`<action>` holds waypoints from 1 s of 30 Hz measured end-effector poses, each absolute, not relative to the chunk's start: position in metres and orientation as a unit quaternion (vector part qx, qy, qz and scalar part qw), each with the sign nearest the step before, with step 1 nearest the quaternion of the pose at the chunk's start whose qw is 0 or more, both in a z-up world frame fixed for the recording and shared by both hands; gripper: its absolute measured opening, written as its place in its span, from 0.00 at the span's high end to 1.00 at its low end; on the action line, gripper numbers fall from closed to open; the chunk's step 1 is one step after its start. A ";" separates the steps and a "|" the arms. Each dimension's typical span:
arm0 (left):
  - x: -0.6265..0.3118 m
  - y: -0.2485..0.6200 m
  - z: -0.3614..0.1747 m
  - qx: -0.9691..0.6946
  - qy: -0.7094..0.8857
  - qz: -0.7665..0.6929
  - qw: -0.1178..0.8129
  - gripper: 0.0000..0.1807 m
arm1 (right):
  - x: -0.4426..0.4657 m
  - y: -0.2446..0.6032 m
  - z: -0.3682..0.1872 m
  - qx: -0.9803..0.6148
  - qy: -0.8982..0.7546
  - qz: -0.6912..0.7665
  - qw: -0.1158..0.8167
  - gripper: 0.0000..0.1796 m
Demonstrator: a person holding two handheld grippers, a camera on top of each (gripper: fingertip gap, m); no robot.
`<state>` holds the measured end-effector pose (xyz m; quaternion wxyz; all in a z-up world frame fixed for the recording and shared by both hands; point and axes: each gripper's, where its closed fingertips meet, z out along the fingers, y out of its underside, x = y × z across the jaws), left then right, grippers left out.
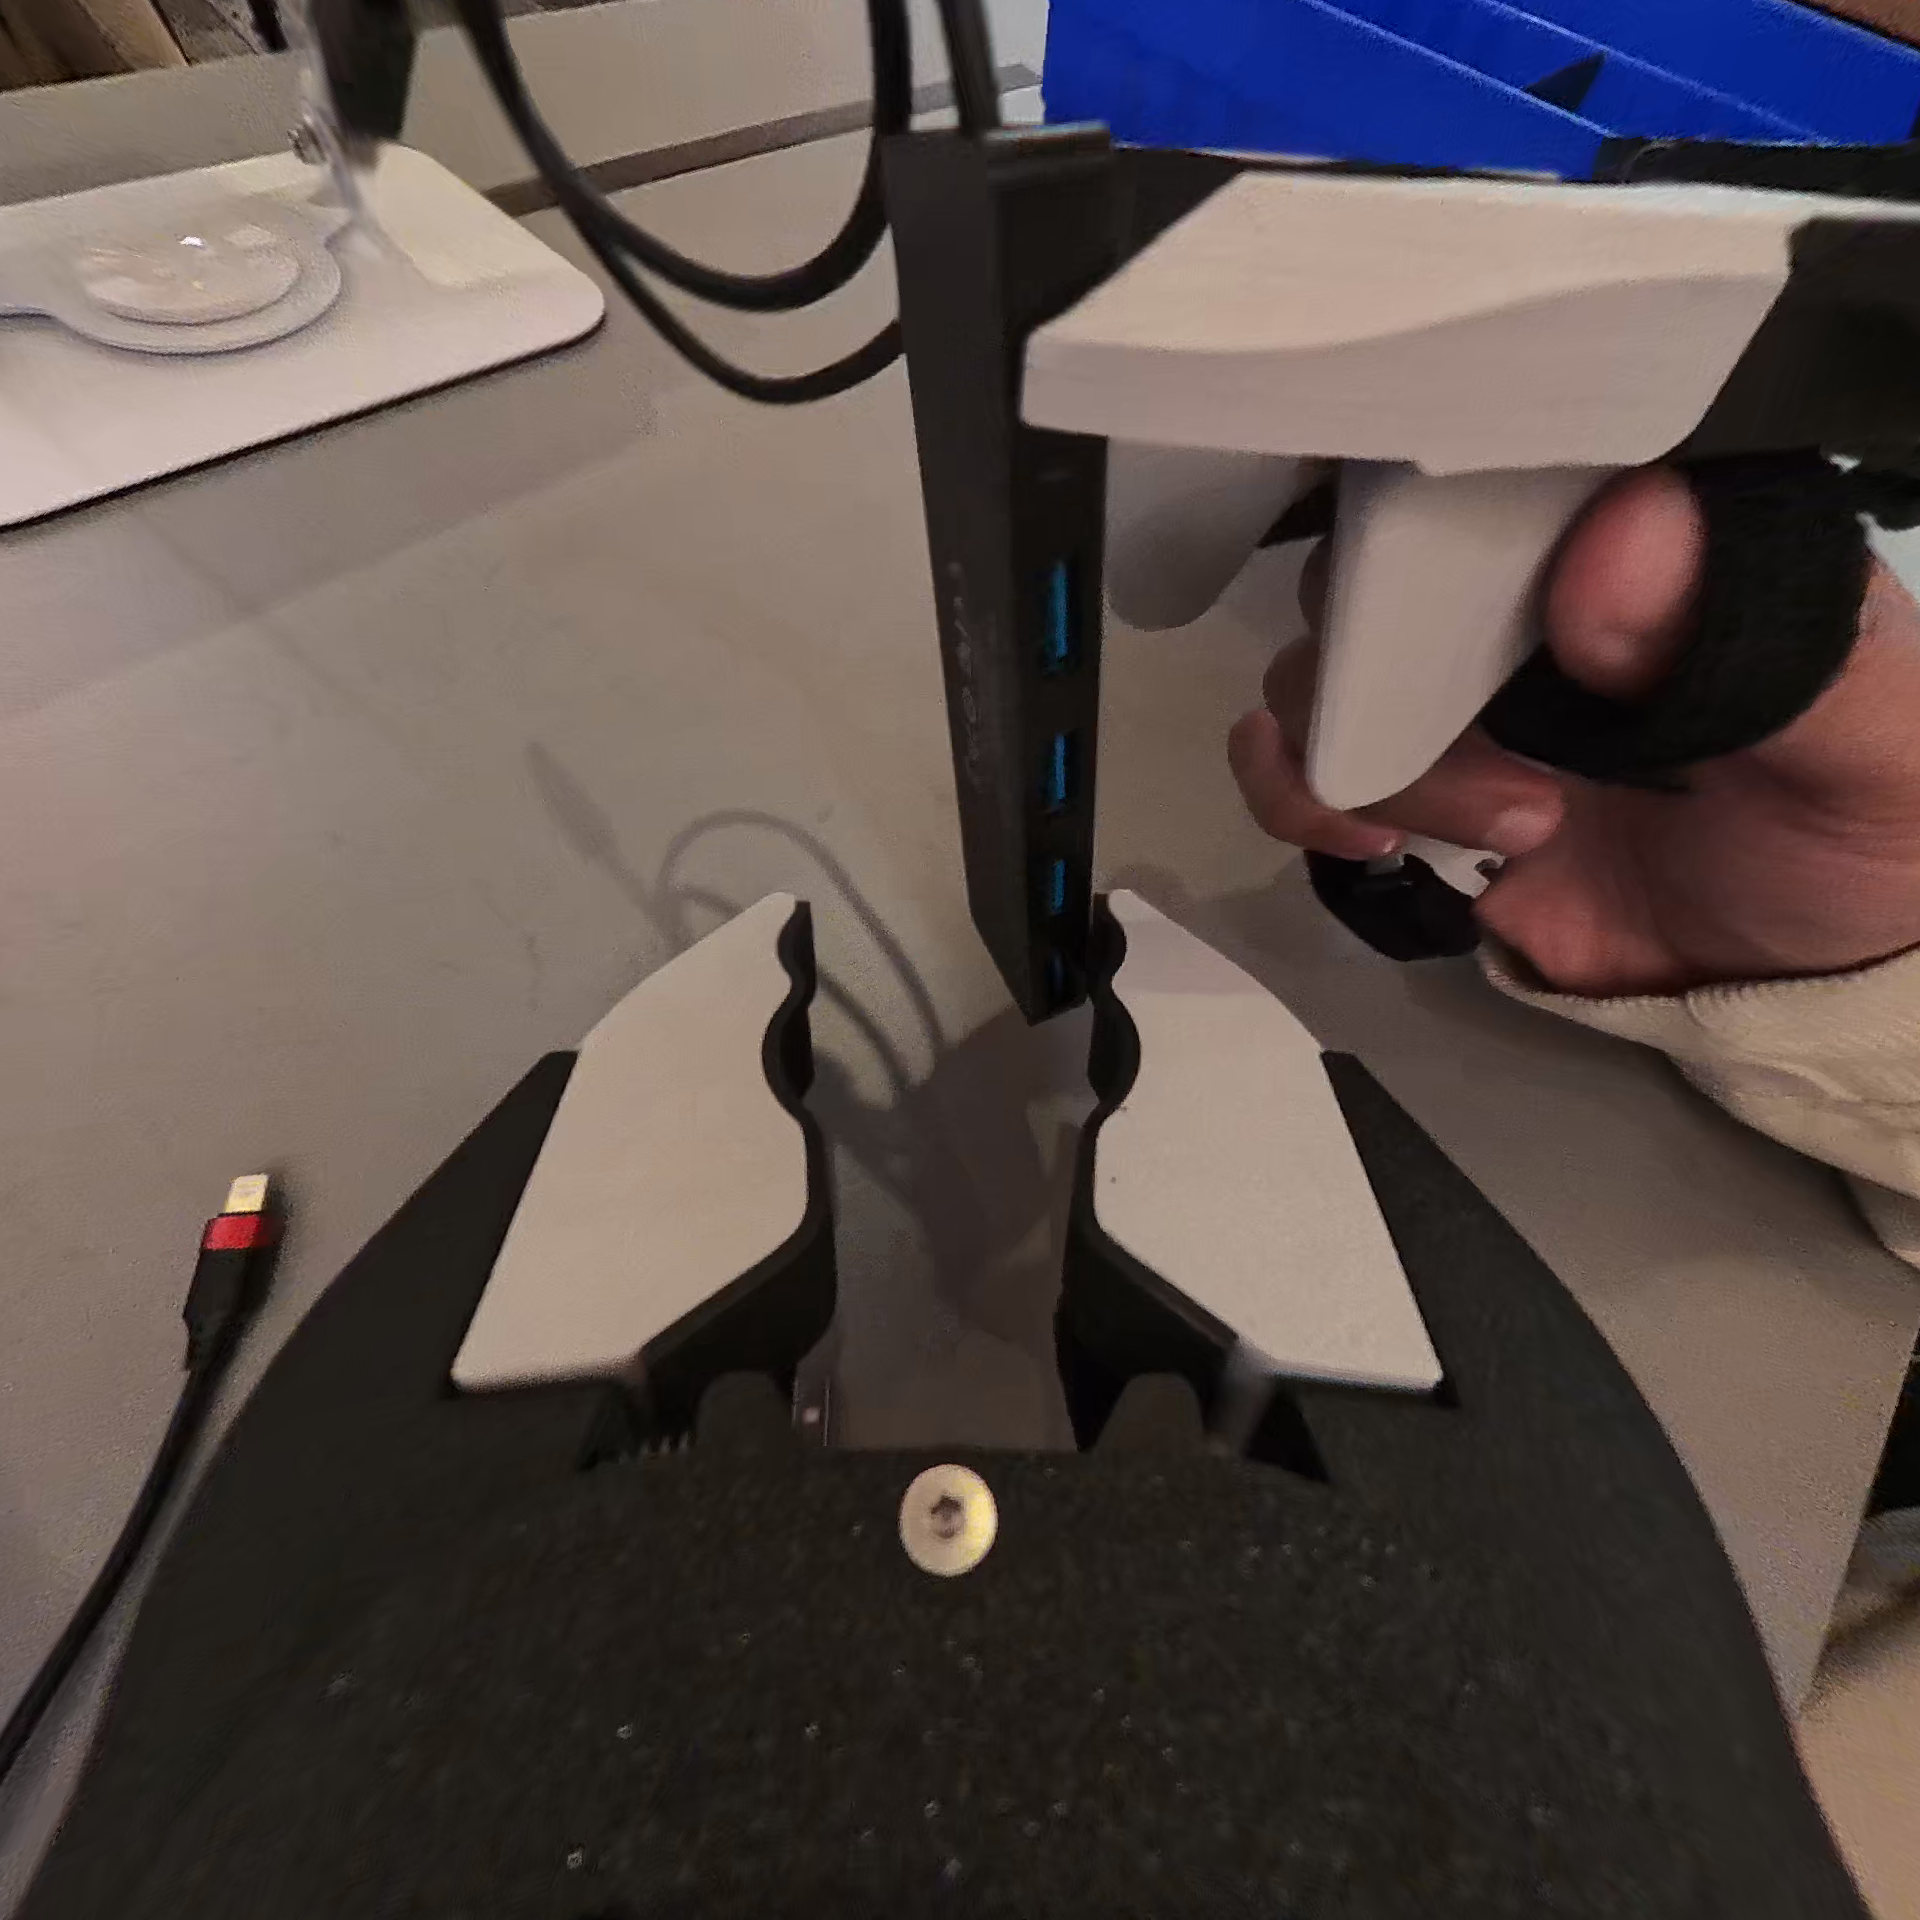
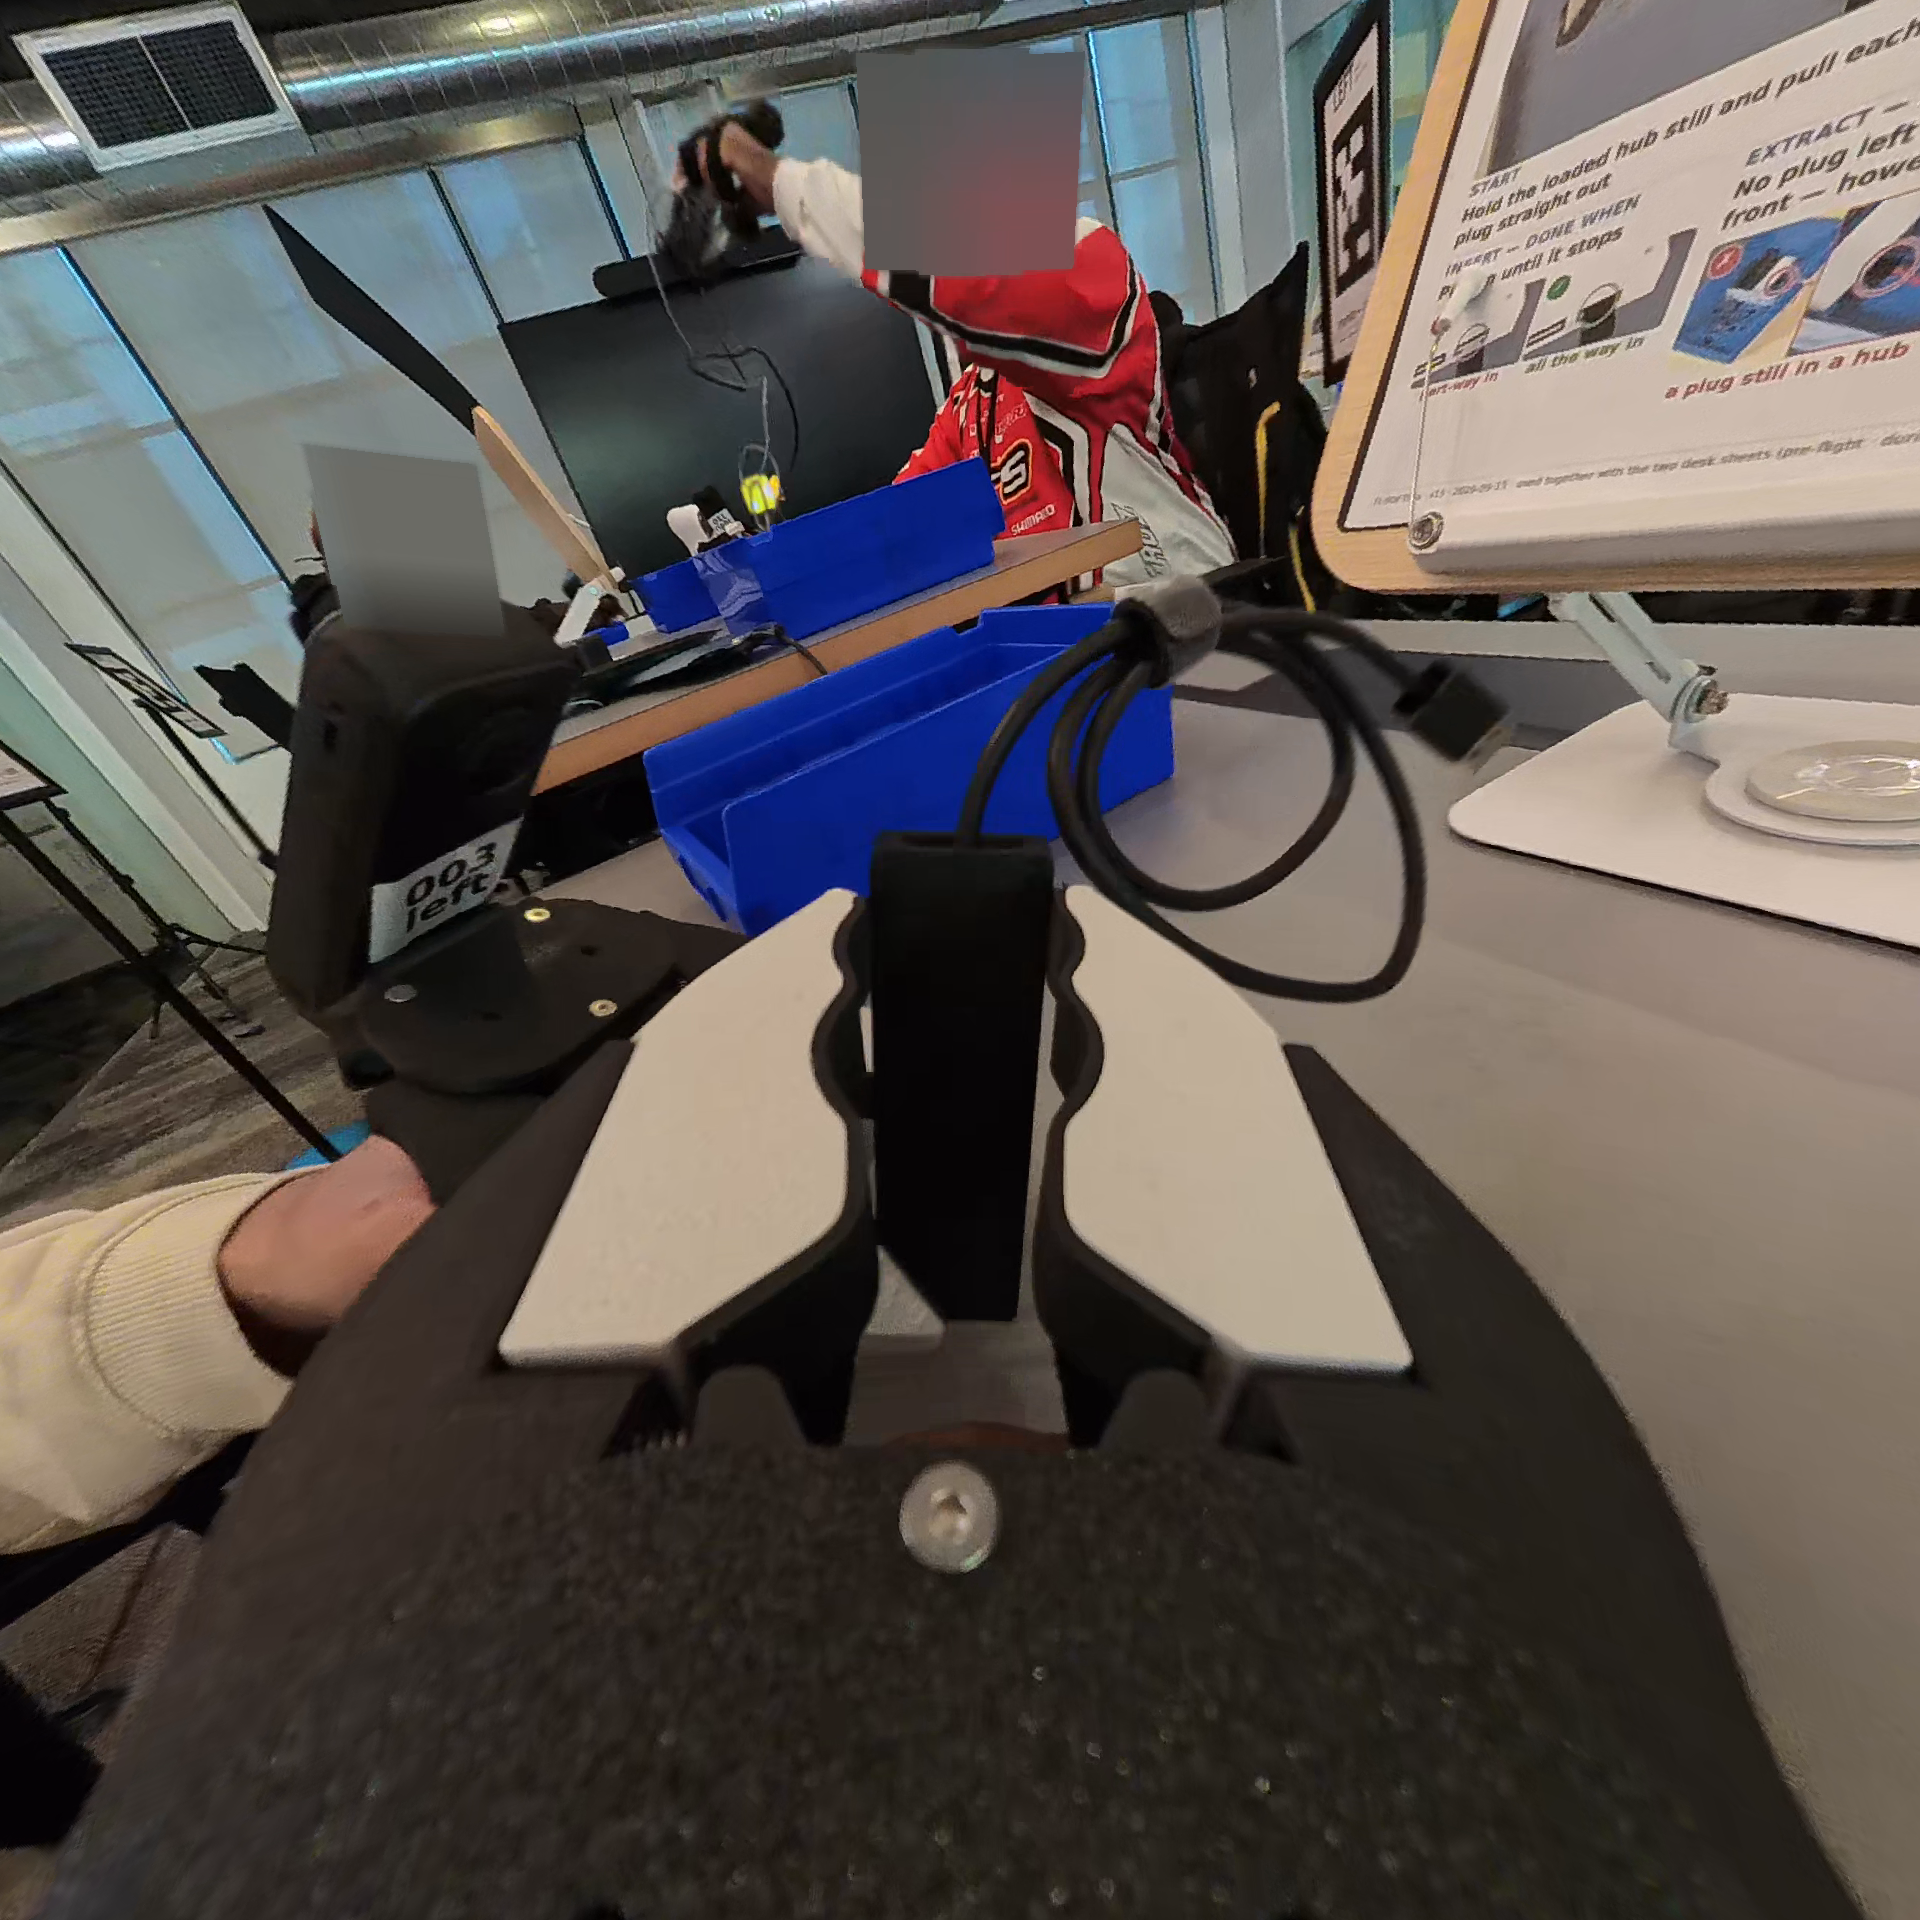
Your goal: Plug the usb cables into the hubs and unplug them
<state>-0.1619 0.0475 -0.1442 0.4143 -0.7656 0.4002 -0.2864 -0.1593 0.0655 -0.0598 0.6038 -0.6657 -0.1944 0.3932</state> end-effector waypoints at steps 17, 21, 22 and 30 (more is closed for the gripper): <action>-0.176 0.059 -0.130 -0.731 0.425 -0.227 0.483 0.94 | -0.152 0.062 -0.054 -0.653 -0.199 0.458 0.570 0.85; -0.178 0.062 -0.124 -0.736 0.401 -0.272 0.474 0.94 | -0.141 0.064 -0.052 -0.650 -0.202 0.470 0.562 0.76; -0.178 0.062 -0.123 -0.737 0.395 -0.282 0.471 0.94 | -0.138 0.064 -0.055 -0.656 -0.210 0.461 0.560 0.73; -0.172 0.060 -0.111 -0.728 0.369 -0.302 0.493 0.94 | -0.143 0.062 -0.081 -0.678 -0.225 0.485 0.504 0.67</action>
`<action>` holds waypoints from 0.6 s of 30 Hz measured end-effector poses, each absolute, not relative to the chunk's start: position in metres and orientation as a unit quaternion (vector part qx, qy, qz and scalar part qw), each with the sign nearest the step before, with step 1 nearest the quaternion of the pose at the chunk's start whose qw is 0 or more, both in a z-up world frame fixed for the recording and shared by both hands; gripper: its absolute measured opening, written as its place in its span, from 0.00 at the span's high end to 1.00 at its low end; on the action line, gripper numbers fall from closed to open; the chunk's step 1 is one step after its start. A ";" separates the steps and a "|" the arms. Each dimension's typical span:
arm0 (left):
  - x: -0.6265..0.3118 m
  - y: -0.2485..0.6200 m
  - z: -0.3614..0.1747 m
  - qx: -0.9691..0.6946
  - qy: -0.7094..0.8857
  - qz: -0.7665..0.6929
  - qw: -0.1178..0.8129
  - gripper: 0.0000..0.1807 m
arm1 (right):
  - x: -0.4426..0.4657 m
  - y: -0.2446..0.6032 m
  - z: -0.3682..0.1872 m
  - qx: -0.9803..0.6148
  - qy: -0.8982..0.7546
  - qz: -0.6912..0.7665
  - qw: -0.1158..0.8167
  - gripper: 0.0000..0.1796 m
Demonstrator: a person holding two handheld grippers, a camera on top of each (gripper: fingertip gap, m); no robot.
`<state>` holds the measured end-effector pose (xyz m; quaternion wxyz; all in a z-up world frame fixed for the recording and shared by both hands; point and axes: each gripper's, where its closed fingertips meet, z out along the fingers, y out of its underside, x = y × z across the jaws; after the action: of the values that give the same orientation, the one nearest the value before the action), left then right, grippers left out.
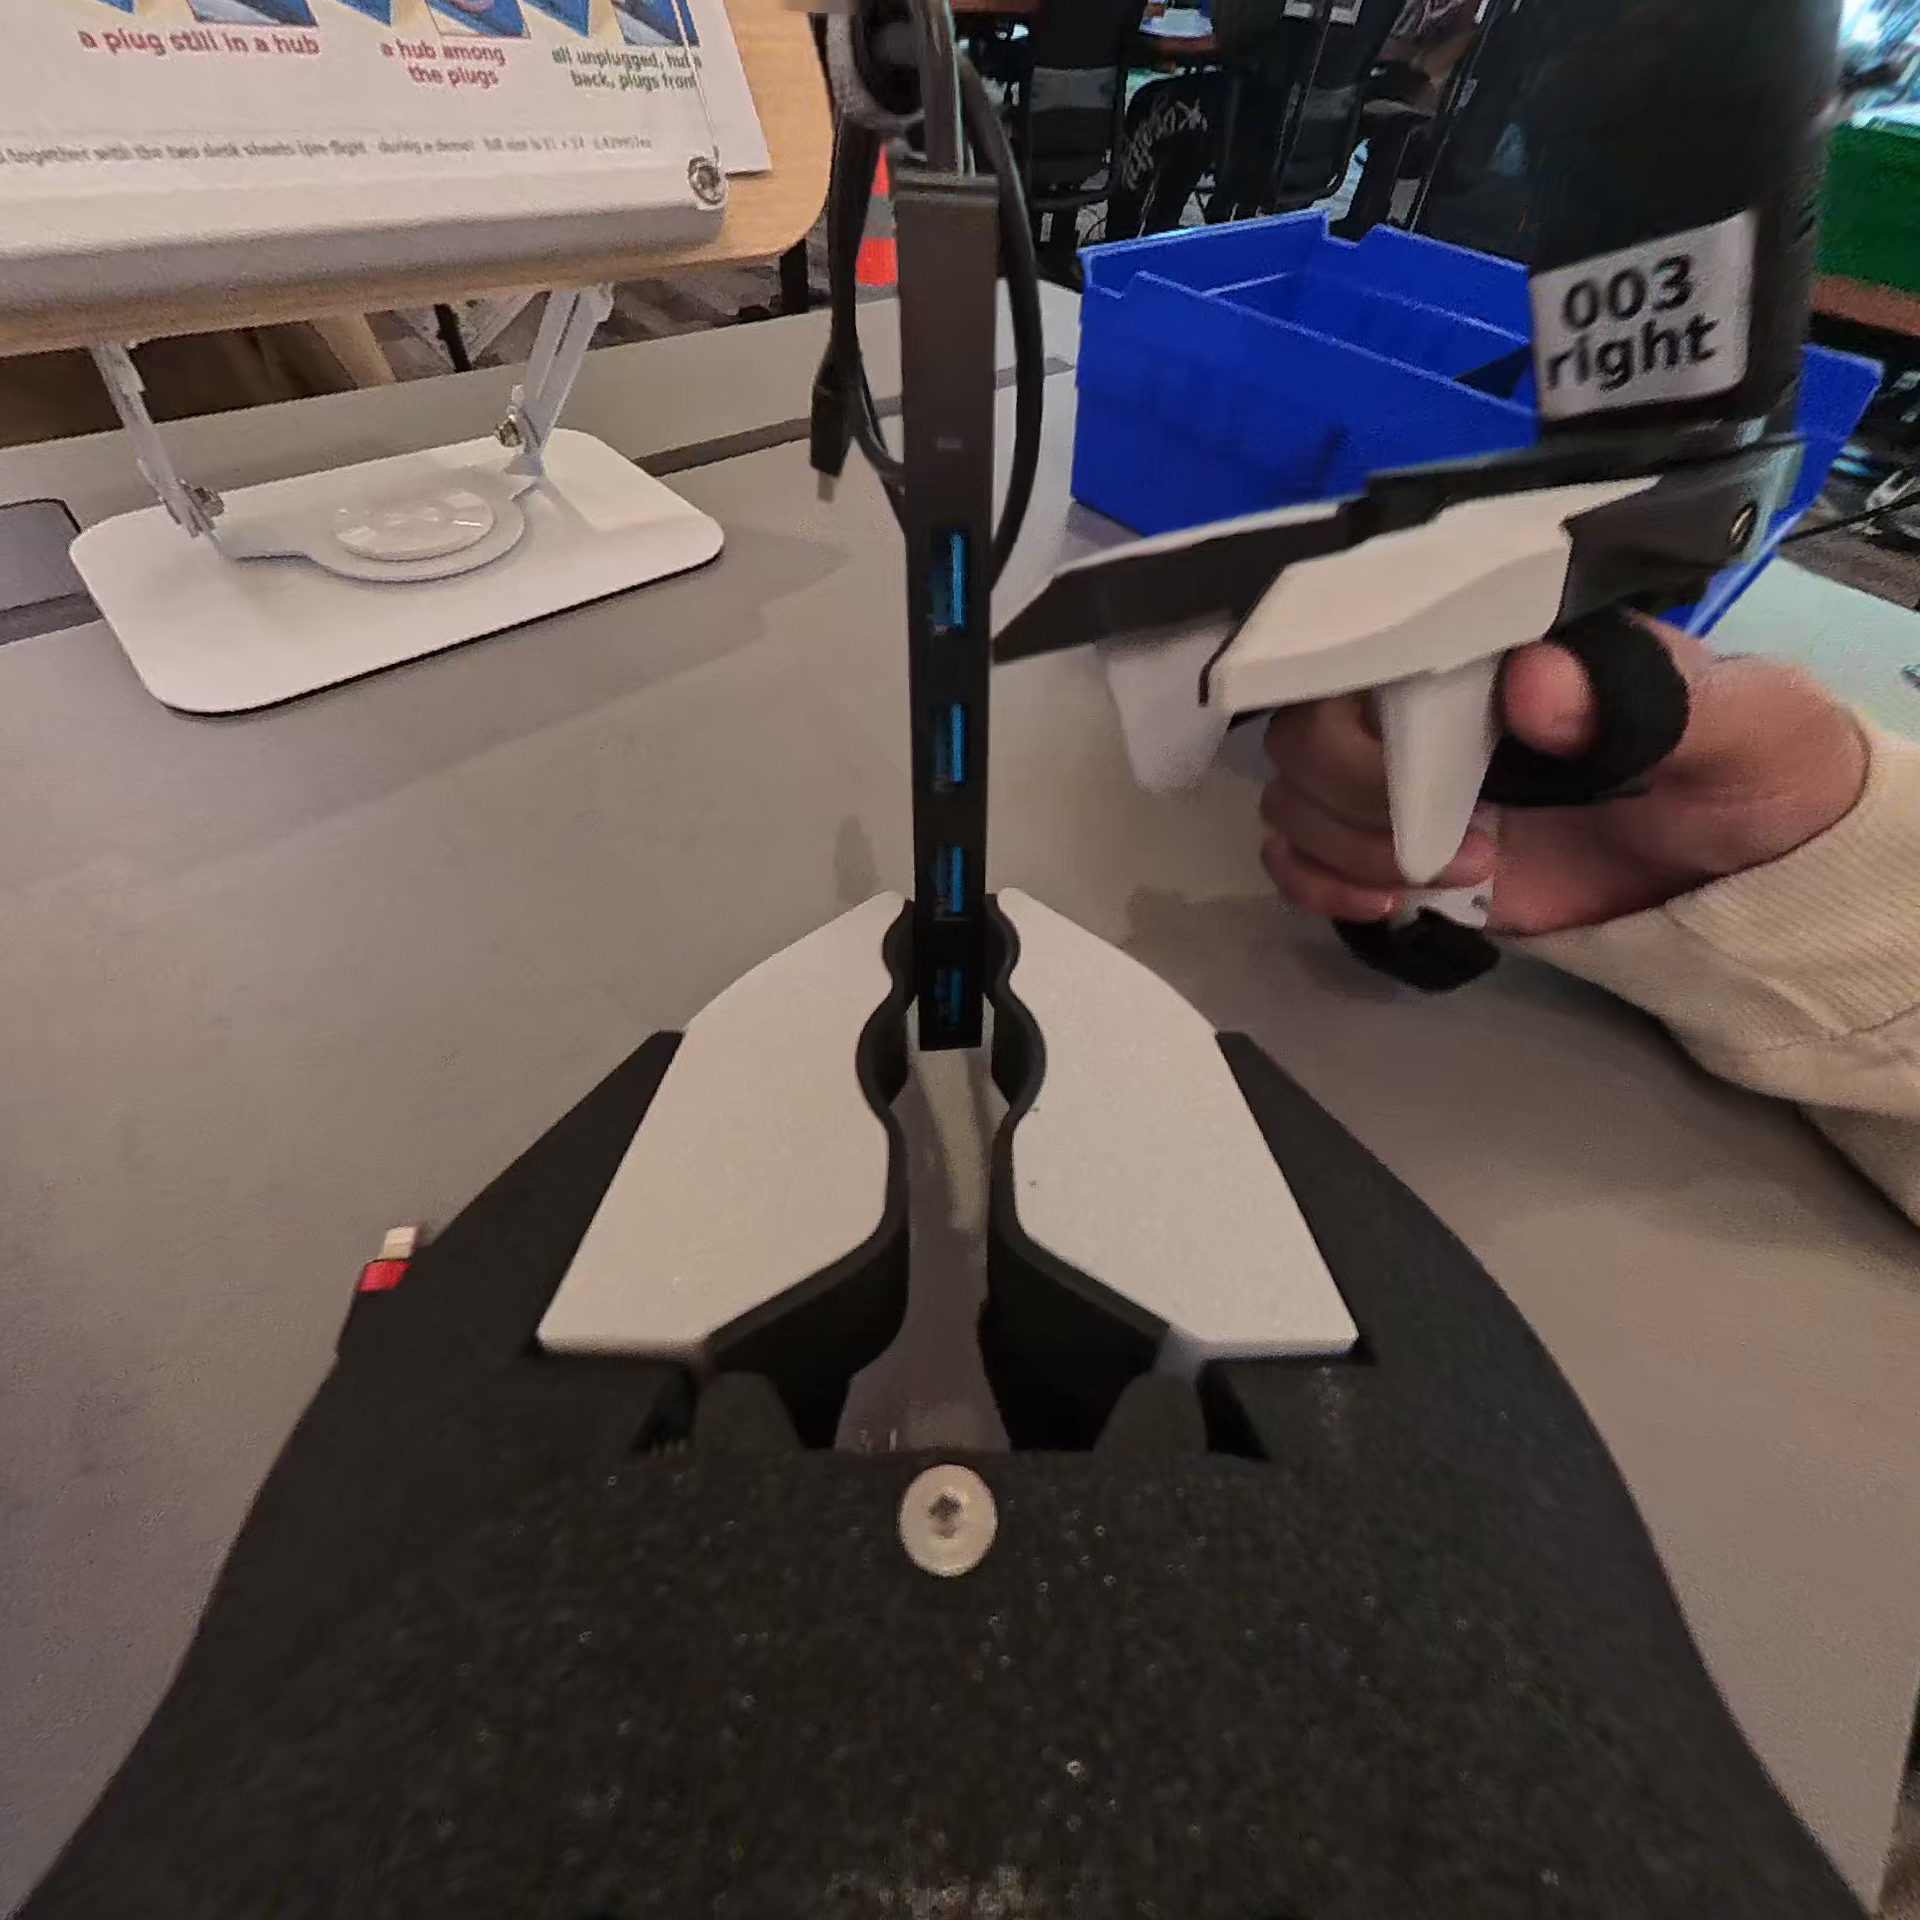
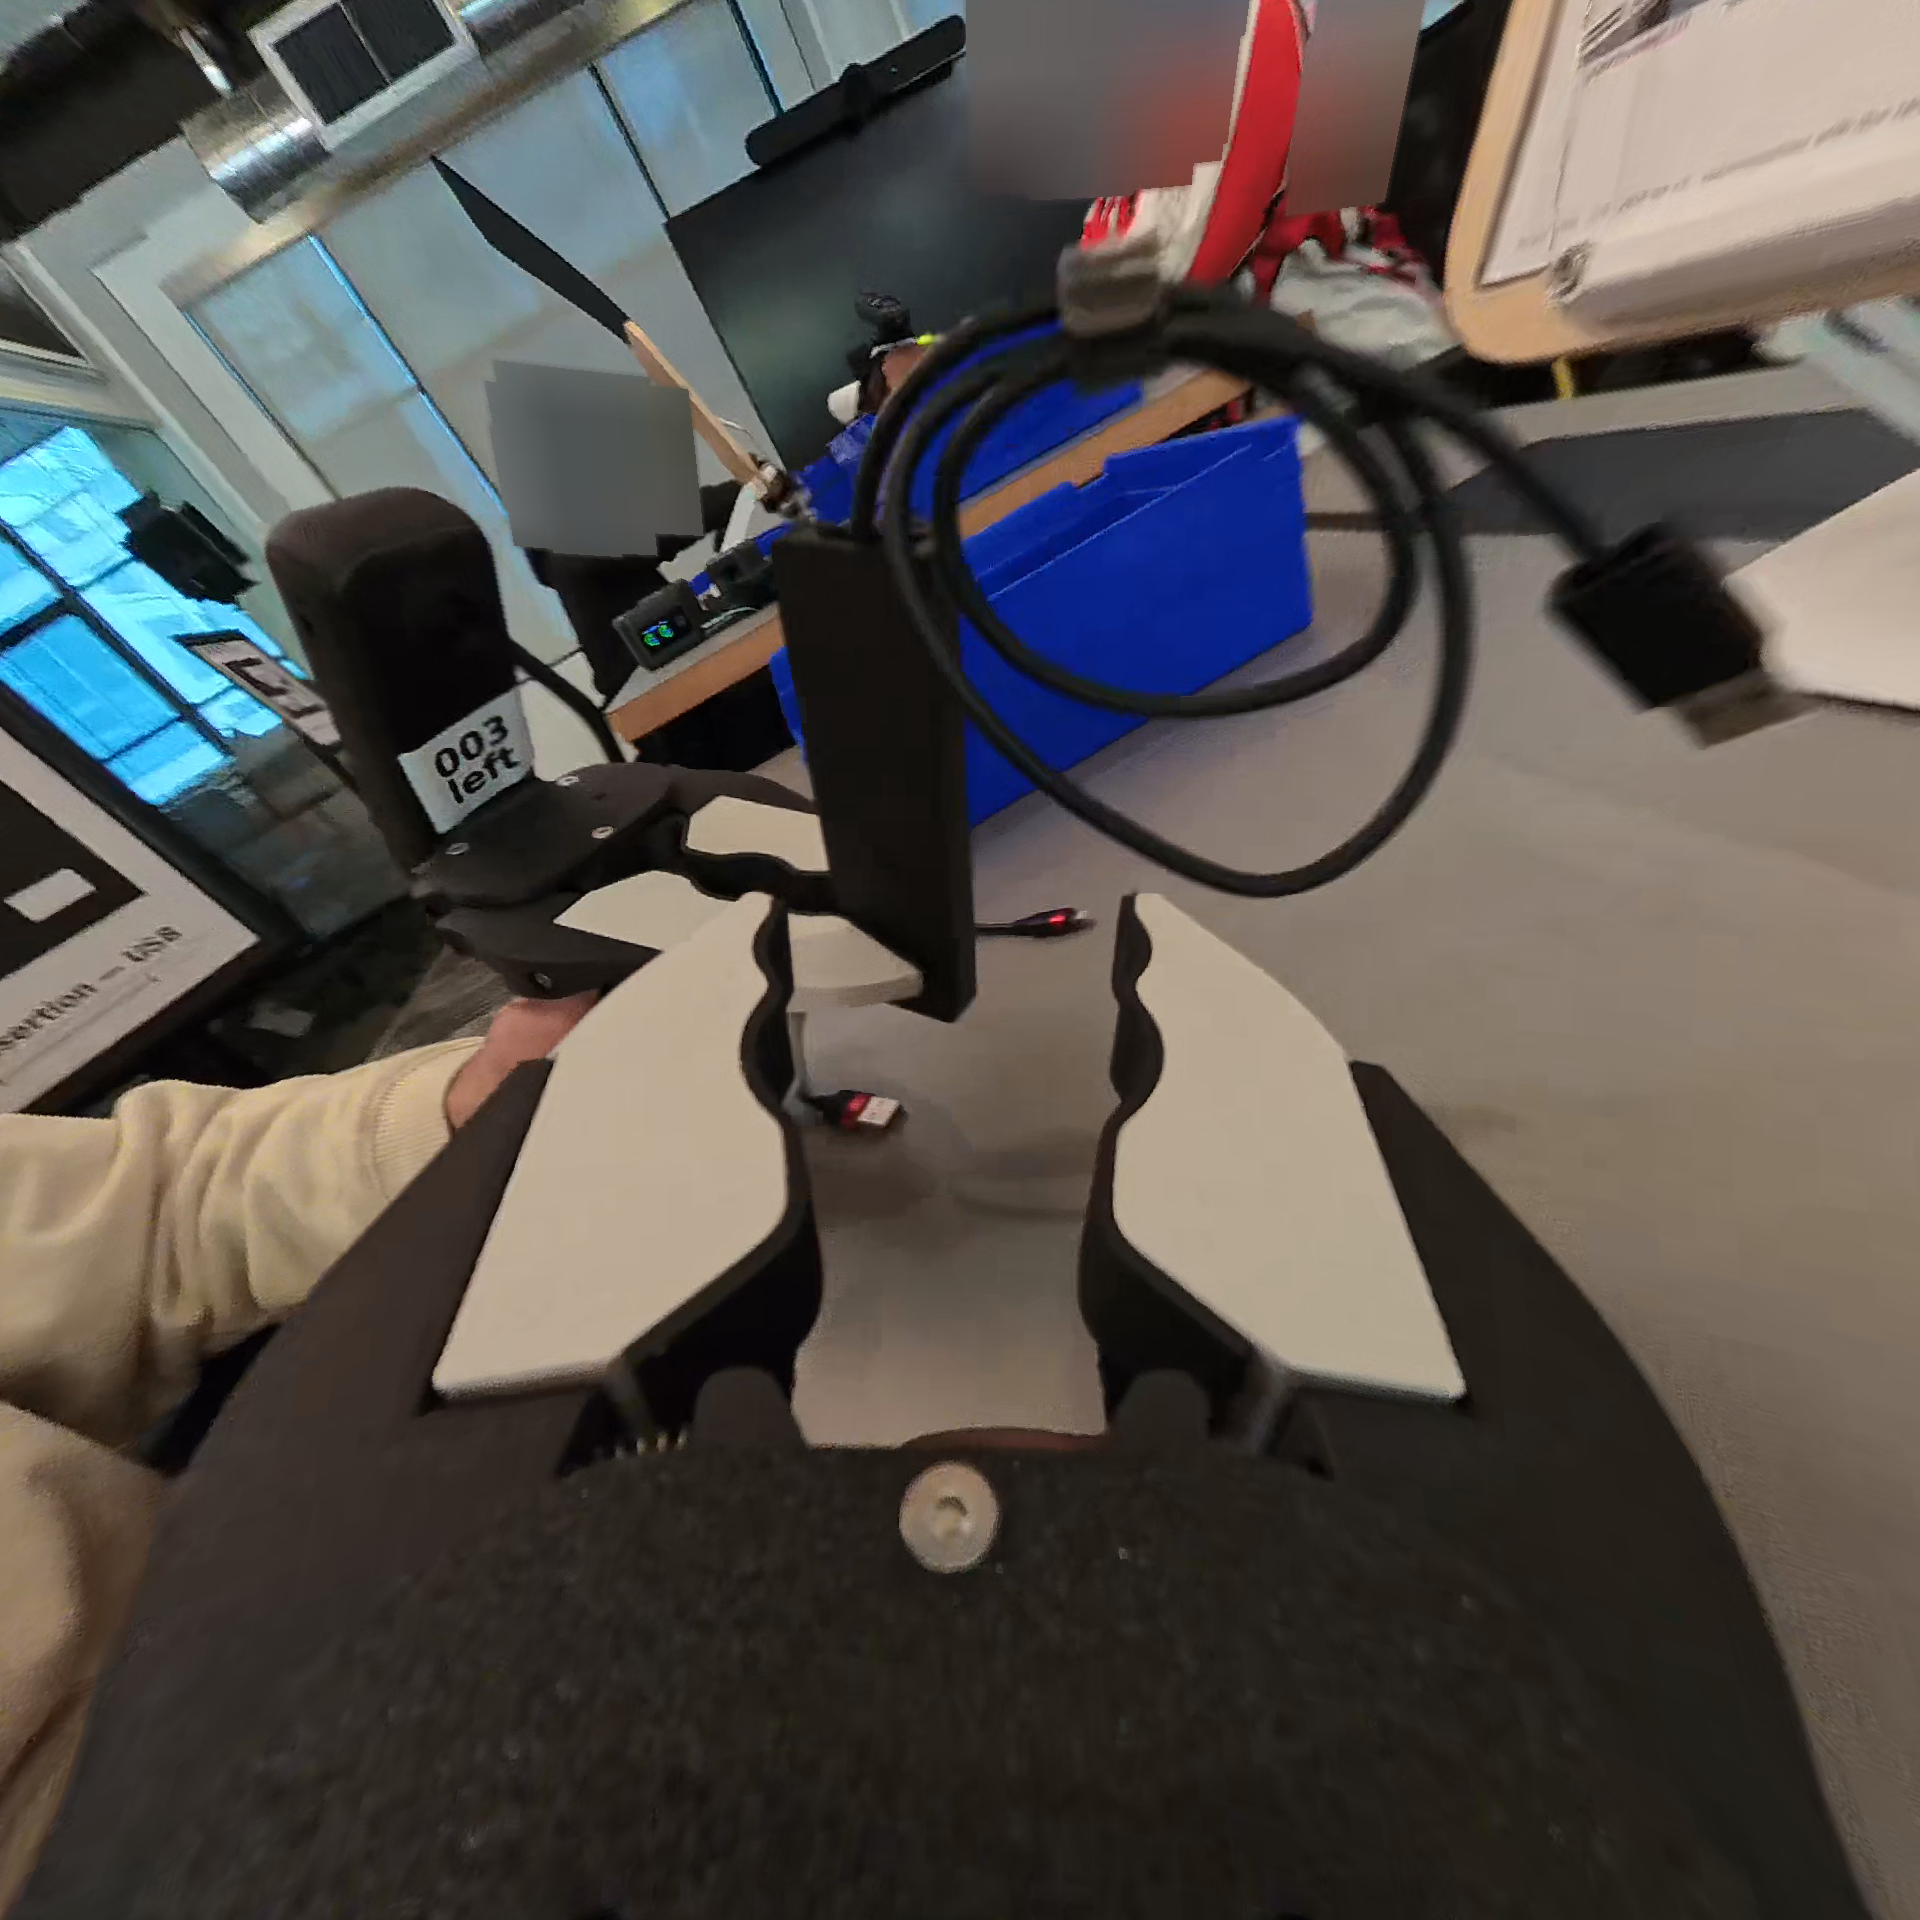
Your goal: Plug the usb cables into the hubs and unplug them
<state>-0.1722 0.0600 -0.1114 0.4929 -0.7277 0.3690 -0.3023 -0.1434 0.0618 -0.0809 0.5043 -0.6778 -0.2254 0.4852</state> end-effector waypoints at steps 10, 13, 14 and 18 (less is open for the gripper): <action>-0.151 0.035 -0.105 -0.711 0.364 -0.379 0.467 0.94 | -0.152 0.048 -0.063 -0.632 -0.230 0.548 0.497 0.76; -0.148 0.027 -0.099 -0.699 0.367 -0.408 0.458 0.94 | -0.155 0.045 -0.061 -0.609 -0.258 0.580 0.476 0.77; -0.147 0.025 -0.096 -0.695 0.367 -0.416 0.457 0.94 | -0.155 0.041 -0.057 -0.594 -0.270 0.596 0.467 0.79; -0.148 0.020 -0.091 -0.684 0.381 -0.422 0.456 0.94 | -0.156 0.032 -0.052 -0.560 -0.314 0.621 0.449 0.89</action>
<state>-0.1476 0.0196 -0.0909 0.4560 -0.6844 0.3814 -0.4222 -0.1558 0.0322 -0.0525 0.4486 -0.5603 -0.3141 0.6215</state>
